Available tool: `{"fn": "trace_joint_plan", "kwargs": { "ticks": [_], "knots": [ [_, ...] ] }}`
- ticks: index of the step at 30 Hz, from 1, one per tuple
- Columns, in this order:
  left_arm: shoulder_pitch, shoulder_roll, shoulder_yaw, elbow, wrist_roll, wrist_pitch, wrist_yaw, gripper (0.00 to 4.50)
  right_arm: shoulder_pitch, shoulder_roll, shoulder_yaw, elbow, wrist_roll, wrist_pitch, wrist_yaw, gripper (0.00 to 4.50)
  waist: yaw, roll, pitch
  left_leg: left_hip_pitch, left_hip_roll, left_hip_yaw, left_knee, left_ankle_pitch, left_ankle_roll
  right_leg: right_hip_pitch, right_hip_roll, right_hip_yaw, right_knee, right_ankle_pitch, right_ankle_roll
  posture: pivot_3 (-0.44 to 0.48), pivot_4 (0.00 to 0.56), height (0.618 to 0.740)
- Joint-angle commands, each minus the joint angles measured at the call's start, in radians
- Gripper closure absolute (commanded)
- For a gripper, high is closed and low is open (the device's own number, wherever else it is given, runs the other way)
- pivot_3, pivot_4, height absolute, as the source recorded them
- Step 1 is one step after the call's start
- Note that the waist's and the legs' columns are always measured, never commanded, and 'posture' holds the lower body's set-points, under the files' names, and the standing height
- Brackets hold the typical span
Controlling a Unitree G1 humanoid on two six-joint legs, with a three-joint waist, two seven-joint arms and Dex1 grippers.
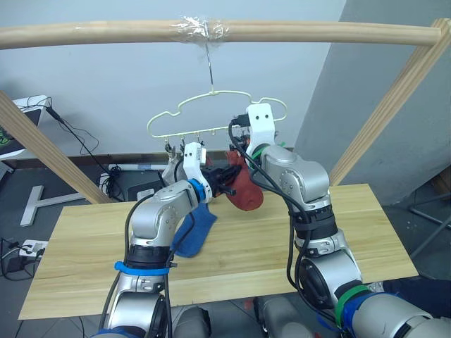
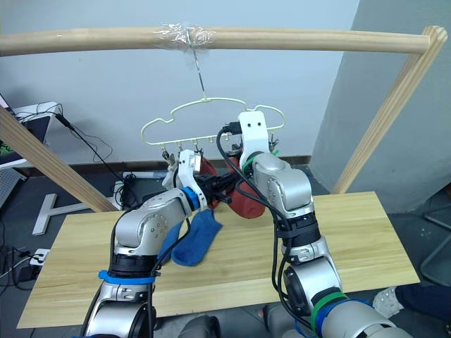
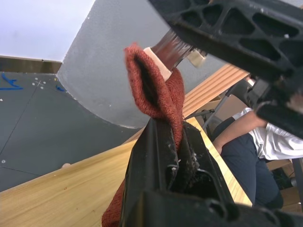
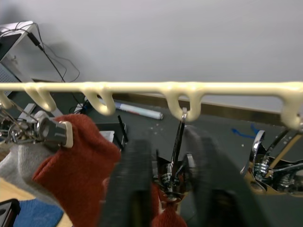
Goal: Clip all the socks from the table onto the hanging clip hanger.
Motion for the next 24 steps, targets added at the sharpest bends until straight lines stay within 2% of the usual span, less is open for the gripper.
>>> {"fn": "trace_joint_plan", "kwargs": {
  "ticks": [1, 6, 11, 20, 24],
  "knots": [
    [-0.018, 0.002, 0.013, -0.015, -0.016, -0.014, 0.001, 4.50, -0.015, 0.018, 0.003, -0.053, 0.007, -0.002, -0.002, 2.00, 0.000, 0.000, 0.000, 0.000, 0.000, 0.000, 0.000, 0.000, 0.000, 0.000, 0.000, 0.000, 0.000, 0.000, 0.000, -0.181, 0.172, 0.740],
    [-0.017, 0.001, 0.015, -0.016, -0.020, -0.010, 0.001, 4.50, -0.014, 0.015, 0.007, -0.056, 0.005, -0.006, -0.002, 2.00, 0.000, 0.000, 0.000, 0.000, 0.000, 0.000, 0.000, 0.000, 0.000, 0.000, 0.000, 0.000, 0.000, 0.000, 0.000, -0.182, 0.172, 0.740],
    [-0.011, 0.014, 0.008, -0.030, -0.023, 0.004, -0.002, 3.09, -0.014, 0.014, 0.009, -0.054, 0.004, -0.010, -0.001, 1.98, 0.000, 0.000, 0.000, 0.000, 0.000, 0.000, 0.000, 0.000, 0.000, 0.000, 0.000, 0.000, 0.000, 0.000, 0.000, -0.181, 0.173, 0.740],
    [0.072, 0.087, -0.003, -0.163, -0.031, 0.043, -0.014, 0.10, 0.011, -0.023, 0.025, -0.106, 0.014, 0.019, 0.039, 1.98, -0.001, 0.000, 0.000, 0.000, 0.000, 0.000, -0.001, 0.000, 0.000, 0.000, 0.000, 0.000, 0.000, 0.000, 0.000, -0.177, 0.173, 0.740],
    [0.121, 0.122, -0.001, -0.241, -0.052, 0.067, -0.024, 0.05, 0.050, -0.071, 0.051, -0.176, 0.022, 0.051, 0.081, 1.98, 0.000, 0.000, 0.000, 0.000, 0.000, 0.000, -0.001, 0.000, 0.000, 0.000, 0.000, 0.000, 0.000, 0.000, 0.000, -0.177, 0.173, 0.740]
  ]
}}
